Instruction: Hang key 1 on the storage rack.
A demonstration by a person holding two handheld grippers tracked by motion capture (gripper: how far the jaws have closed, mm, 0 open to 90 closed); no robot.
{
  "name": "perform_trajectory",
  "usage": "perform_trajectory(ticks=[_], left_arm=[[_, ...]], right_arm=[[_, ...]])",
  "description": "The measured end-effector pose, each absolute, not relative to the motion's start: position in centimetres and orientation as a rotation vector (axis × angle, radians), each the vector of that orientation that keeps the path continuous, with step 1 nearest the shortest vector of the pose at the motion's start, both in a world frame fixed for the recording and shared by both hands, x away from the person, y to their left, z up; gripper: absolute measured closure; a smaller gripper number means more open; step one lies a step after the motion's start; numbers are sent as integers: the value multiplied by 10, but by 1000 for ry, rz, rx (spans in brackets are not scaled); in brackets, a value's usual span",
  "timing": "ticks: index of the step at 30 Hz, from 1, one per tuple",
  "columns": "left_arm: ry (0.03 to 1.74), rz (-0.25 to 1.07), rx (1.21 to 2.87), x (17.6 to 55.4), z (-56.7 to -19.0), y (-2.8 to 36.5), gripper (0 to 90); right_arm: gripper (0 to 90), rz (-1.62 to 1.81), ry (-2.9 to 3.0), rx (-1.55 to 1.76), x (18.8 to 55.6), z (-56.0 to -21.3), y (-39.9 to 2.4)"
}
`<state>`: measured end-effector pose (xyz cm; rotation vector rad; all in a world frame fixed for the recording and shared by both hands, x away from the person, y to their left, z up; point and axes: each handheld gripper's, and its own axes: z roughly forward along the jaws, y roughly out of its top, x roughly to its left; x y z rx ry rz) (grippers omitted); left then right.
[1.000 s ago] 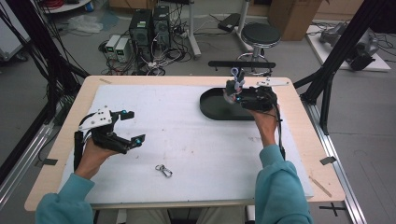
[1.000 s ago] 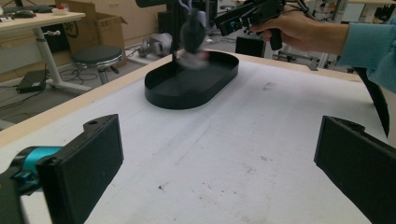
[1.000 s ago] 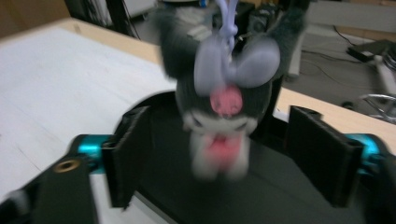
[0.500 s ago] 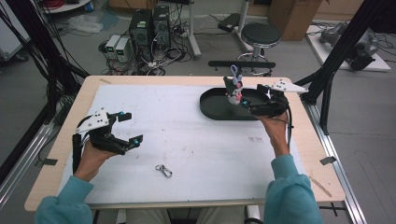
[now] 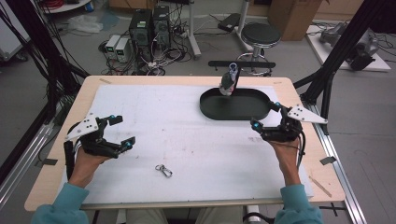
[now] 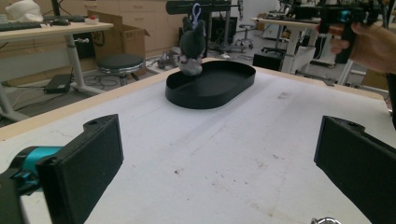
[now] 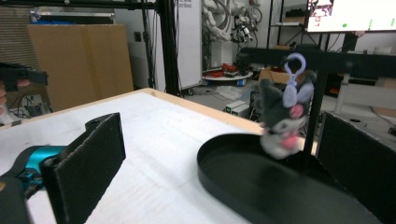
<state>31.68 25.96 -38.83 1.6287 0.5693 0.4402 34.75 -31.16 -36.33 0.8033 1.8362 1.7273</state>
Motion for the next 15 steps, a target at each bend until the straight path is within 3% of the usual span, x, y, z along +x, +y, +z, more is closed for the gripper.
perform_trajectory(ticks=[15], left_arm=[[567, 465, 1599, 307, -393, 270, 17]], right_arm=[[7, 1702, 1878, 719, 320, -383, -309]])
